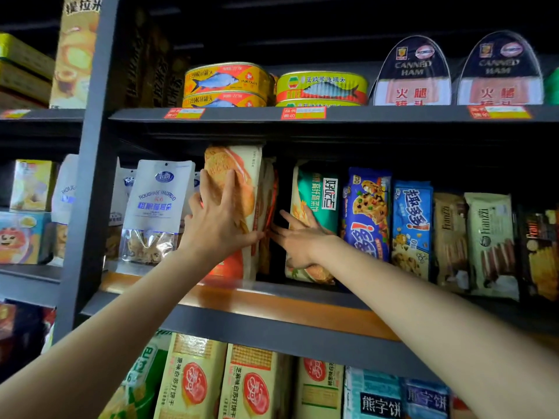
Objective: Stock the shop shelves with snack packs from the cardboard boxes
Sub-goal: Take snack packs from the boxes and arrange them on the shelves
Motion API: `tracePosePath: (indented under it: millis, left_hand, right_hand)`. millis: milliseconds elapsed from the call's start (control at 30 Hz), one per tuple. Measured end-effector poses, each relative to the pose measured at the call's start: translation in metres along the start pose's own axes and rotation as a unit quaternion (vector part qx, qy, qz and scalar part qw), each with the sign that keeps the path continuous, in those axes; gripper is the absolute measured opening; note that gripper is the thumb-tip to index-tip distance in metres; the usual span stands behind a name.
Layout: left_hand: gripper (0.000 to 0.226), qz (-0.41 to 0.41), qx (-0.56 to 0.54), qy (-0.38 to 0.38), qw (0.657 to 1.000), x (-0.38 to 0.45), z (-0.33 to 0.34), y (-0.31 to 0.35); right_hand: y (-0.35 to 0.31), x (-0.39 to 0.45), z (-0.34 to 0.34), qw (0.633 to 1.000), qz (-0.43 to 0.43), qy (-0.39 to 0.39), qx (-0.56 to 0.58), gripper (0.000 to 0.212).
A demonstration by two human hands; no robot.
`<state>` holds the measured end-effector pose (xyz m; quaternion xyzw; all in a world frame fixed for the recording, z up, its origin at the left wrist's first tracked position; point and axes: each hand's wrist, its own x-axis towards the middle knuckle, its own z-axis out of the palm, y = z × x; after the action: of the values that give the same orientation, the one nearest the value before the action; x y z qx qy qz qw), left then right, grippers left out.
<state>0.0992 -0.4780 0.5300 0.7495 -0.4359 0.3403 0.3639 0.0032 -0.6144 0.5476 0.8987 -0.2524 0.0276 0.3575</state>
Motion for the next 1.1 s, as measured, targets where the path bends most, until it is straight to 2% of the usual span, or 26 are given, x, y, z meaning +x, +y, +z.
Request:
tracePosePath:
  millis: [267,433,600,700,800,900,967,1000,1033,1100]
  left_hand:
    - [0.115,0.004,-0.006,0.013,1.0,0.001,0.001,-0.004]
    - [0.116,0.003,-0.016,0.021,1.0,0.001,0.001,-0.009]
    - [0.115,0.015,-0.013,0.017,1.0,-0.001,0.0,-0.012]
    - [0.107,0.051,-0.05,0.012,0.997,0.0,-0.004,-0.022]
    - [0.098,0.083,-0.119,-0.015,0.989,-0.001,-0.011,-0.035]
    - [0.098,0.097,-0.174,-0.045,0.979,0.0,-0.015,-0.05]
    - [0.101,0.109,-0.192,-0.074,0.972,0.002,-0.017,-0.06]
    - [0.102,0.116,-0.195,-0.087,0.97,0.002,-0.018,-0.065]
    - [0.103,0.123,-0.197,-0.095,0.968,0.001,-0.019,-0.069]
    - [0.105,0.134,-0.201,-0.107,0.964,-0.001,-0.022,-0.077]
  right_hand:
    - [-0.002,0.003,0.001,1.0,-0.011,0.016,-0.02,0.083]
    - [-0.008,0.001,-0.004,1.0,-0.008,0.02,-0.022,0.077]
    - [0.003,-0.018,-0.013,0.993,0.006,0.104,0.062,0.071]
    - [0.005,-0.024,-0.018,0.977,0.036,0.121,0.173,0.072]
    - [-0.001,-0.02,-0.018,0.934,0.071,0.118,0.329,0.065]
    - [-0.016,-0.022,-0.026,0.809,0.08,0.131,0.567,0.061]
    - [-0.028,-0.027,-0.033,0.746,0.089,0.135,0.647,0.066]
    - [-0.035,-0.029,-0.035,0.73,0.09,0.134,0.664,0.072]
    - [-0.041,-0.03,-0.037,0.731,0.088,0.135,0.663,0.081]
    - [-0.06,-0.031,-0.042,0.78,0.09,0.157,0.599,0.106]
